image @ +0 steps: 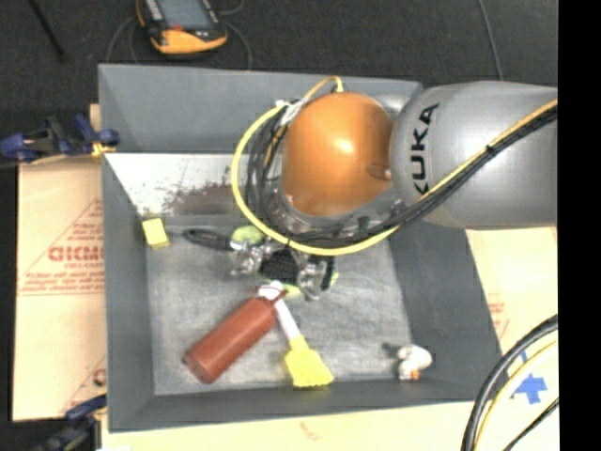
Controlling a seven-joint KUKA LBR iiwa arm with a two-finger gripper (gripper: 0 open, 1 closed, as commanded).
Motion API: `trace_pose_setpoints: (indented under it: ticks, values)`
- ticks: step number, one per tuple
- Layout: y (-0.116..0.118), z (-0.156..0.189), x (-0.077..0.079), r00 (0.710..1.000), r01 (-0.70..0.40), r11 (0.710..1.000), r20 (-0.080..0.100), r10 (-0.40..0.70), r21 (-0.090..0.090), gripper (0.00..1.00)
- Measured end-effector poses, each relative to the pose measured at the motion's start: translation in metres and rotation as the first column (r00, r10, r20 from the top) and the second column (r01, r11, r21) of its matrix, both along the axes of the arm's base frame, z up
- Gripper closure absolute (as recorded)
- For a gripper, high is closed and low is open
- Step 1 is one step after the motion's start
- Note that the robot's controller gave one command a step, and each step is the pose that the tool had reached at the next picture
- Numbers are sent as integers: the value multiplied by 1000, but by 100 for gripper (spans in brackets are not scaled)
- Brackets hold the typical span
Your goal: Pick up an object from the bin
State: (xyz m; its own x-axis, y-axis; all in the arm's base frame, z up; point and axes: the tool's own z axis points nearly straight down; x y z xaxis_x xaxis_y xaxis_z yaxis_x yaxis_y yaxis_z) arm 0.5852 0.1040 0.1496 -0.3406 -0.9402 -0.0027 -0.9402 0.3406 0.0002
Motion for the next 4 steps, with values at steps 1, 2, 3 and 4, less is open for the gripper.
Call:
trace_pose_setpoints:
  ticks: [1,2,3,4]
  values:
    - [0,0,0,1000,0,1000,-1,0,0,0]
    - [-14,-38,-16,997,-82,997,8,82,1,0]
    - [-11,-75,-11,960,-279,960,11,279,-2,100]
    - [-11,-75,-11,960,-279,960,10,279,-2,100]
